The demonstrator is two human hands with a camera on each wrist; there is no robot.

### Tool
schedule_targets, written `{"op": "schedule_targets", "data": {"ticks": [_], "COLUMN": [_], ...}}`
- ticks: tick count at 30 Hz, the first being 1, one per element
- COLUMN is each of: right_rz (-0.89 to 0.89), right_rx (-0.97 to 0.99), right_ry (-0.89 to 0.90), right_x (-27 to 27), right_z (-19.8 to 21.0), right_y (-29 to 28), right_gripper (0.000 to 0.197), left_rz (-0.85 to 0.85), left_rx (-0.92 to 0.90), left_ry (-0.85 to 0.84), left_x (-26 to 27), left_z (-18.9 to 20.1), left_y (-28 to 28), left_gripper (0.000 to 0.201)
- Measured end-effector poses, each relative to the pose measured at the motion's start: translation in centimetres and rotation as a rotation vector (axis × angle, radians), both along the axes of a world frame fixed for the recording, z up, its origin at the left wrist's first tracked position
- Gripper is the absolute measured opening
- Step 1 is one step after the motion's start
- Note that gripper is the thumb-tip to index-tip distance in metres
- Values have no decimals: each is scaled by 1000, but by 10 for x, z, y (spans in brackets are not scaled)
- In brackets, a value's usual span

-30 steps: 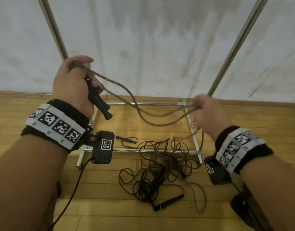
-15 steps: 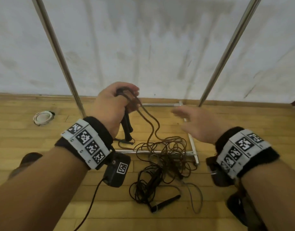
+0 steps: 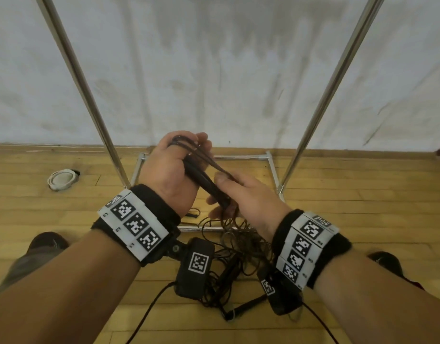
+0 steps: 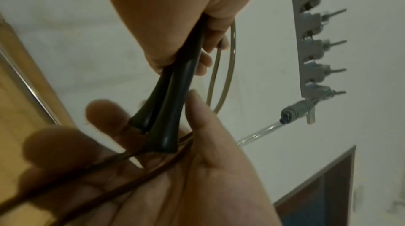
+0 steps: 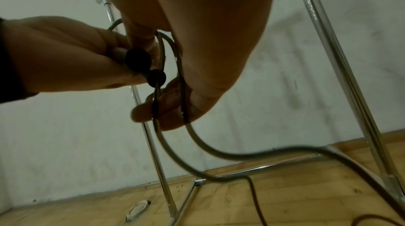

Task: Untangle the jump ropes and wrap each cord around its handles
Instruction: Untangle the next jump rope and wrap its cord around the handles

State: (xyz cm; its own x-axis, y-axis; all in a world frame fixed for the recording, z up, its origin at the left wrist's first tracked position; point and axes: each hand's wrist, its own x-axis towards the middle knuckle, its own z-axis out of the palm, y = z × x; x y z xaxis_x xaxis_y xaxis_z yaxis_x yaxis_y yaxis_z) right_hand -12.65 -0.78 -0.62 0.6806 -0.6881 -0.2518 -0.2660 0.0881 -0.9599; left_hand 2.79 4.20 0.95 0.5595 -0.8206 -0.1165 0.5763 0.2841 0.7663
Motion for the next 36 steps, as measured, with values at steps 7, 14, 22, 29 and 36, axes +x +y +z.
{"op": "schedule_targets", "data": {"ticks": [7, 14, 22, 29, 36], "right_rz": [-114, -287, -60, 76, 204], "right_rx": [240, 83, -506, -533, -640], "right_ry": [-90, -64, 341, 438, 375], "right_x": [5, -9, -17, -18, -44], "right_z": [1, 14, 17, 16, 29], "right_y": [12, -8, 1, -1, -29], "right_gripper": [45, 30, 30, 27, 11], "left_rz": [50, -61, -639, -751, -811], "left_rx": [-69, 239, 660, 705, 708], "left_ry": [65, -886, -1675, -1680, -1782], "left_x": [1, 15, 4, -6, -2], "left_z": [-4, -17, 7, -11, -17], "left_y": [1, 14, 35, 34, 35], "left_gripper": [35, 18, 32, 26, 23]}}
